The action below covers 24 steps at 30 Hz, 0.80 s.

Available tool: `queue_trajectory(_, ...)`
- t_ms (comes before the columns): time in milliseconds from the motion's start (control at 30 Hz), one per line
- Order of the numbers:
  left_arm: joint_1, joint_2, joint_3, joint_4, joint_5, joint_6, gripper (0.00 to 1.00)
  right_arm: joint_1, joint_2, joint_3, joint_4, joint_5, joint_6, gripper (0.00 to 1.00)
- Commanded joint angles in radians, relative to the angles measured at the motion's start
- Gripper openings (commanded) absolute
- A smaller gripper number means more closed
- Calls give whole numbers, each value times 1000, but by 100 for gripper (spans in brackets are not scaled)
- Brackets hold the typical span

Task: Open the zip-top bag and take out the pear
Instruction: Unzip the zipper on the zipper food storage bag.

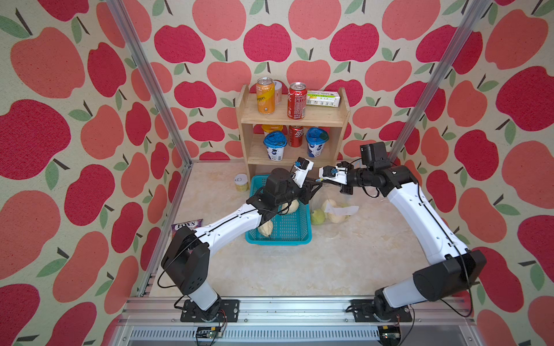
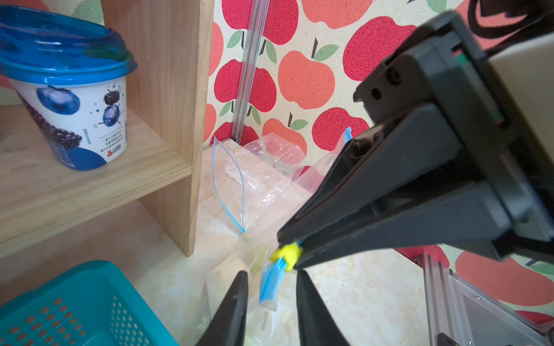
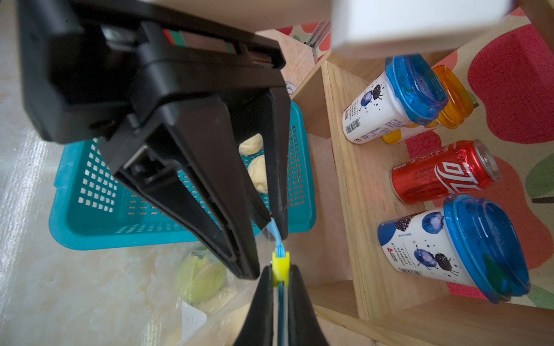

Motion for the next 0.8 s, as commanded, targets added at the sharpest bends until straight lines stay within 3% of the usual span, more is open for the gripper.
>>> queue_trajectory(0,-6,-10,41,-1,-7,10,39,-9,-12,20,-25,-25,25,3)
queue_trajectory(167,-5,-10,40,-7,-11,27,38,-15,-16,11,-22,-36,23,2)
queue_trajectory(400,-6,-11,46,-30,-25,53,16,-26,-23,1,-13,-51,26,2)
queue_trajectory(767,-4,20,89,-43,-4,86,29,-29,-20,-3,-17,-67,27,1)
